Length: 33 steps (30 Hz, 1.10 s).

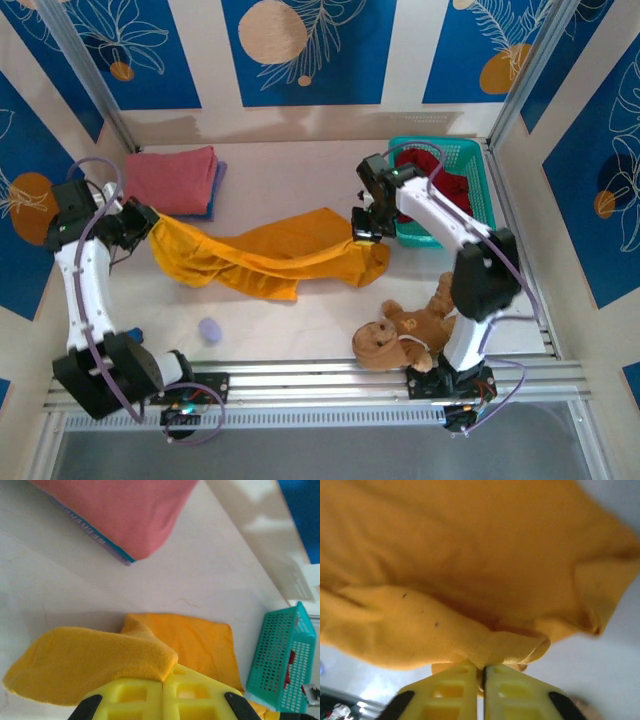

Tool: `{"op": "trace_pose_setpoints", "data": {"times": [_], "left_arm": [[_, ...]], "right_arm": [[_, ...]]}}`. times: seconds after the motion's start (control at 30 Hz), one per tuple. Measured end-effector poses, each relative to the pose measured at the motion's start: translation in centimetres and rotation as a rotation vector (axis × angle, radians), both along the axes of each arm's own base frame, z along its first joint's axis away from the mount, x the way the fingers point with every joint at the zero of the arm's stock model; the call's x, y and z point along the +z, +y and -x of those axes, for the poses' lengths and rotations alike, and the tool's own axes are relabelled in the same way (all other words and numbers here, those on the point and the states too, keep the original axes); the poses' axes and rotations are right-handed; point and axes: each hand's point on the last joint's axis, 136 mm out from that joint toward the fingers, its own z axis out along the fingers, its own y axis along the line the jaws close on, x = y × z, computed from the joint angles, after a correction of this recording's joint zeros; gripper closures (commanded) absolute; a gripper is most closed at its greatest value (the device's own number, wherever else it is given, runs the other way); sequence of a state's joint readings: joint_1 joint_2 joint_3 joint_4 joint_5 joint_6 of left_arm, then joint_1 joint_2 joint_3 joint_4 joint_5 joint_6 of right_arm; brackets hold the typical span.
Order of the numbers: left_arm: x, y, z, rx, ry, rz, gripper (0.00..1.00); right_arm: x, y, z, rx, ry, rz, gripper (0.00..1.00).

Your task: Fold and stack the t-shirts

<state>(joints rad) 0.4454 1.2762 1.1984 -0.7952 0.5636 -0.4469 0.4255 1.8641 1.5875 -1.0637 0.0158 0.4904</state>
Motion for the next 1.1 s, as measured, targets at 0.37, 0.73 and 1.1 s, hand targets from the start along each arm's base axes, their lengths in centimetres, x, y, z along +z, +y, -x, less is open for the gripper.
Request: {"op": "trace_pose_setpoints", "data": {"times": [0.37,0.73,1.1], "left_arm": [[-5.5,2.0,-3.4,0.009,0.111,0.028,1.0],[-5.8,1.2,-2.1,-0.001,0.112,0.027,1.0],[-6.5,0.1,-1.7,-0.024,0.131,0.034,1.0]], "right_arm": [[-1.5,0.9,-4.0,0.053,-0.008,0.011,0.65],[-5.2,-0.4,2.6,0.089,0.128,0.118,0.67],[-7.3,-1.1,3.6,0.091,0.151,0.144,0.72]]}}
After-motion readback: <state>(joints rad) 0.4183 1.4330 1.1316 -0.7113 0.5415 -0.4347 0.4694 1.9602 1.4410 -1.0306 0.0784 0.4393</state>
